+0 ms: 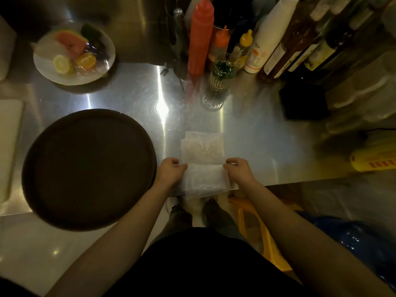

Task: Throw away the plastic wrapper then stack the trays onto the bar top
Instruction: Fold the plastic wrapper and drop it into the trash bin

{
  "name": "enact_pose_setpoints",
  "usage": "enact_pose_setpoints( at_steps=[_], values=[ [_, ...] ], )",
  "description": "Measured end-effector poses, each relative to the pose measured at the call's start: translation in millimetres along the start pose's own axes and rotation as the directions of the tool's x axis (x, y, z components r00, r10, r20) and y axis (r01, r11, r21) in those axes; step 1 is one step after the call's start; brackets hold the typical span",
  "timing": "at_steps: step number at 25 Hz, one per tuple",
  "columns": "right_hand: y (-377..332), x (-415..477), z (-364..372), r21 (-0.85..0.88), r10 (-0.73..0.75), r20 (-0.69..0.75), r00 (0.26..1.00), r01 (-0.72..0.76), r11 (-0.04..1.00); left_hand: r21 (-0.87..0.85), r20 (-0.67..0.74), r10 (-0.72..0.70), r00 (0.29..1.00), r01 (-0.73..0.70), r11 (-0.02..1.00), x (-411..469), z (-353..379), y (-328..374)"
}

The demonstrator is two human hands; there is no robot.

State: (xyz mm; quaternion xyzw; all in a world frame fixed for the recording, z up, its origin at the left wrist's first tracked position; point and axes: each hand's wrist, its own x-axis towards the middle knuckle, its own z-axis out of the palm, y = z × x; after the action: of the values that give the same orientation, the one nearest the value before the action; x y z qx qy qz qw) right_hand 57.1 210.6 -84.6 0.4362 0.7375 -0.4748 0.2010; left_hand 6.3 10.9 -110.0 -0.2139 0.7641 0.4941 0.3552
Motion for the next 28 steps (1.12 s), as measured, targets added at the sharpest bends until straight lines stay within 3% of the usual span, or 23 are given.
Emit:
enact_pose_setpoints(
  at_steps=[4, 8, 12, 21, 28],
  values=[
    [-4.1, 3.6, -2.8, 0.132, -0.074, 0.067, 0.995, 0.064, 0.989, -0.041, -0.073, 0.024, 0.997, -0.027, 0.999, -15.3, 13.2, 14.8],
    [-21.5, 11.0, -22.6, 0.319, -0.144, 0.183, 0.973, 0.079, 0.945, -0.206, -0.127, 0.000, 0.992, -0.026, 0.978, -28.4, 17.5, 28.9],
    [-45.4, 11.9, -37.9, 0.380, -0.232, 0.304, 0.924, 0.105, 0.919, -0.323, -0.188, -0.010, 0.982, -0.052, 0.945, -37.2, 10.5, 45.6],
    [-78.5, 10.8, -54.1, 0.370, -0.303, 0.486, 0.820, 0.121, 0.921, -0.464, -0.351, 0.052, 0.935, -0.222, 0.857, -69.6, -3.5, 50.5],
    [-85.4, 7.8, -58.2, 0.312, -0.371, 0.544, 0.753, 0.229, 0.922, -0.450, -0.389, 0.045, 0.920, -0.233, 0.862, -83.8, -6.8, 38.1]
  ],
)
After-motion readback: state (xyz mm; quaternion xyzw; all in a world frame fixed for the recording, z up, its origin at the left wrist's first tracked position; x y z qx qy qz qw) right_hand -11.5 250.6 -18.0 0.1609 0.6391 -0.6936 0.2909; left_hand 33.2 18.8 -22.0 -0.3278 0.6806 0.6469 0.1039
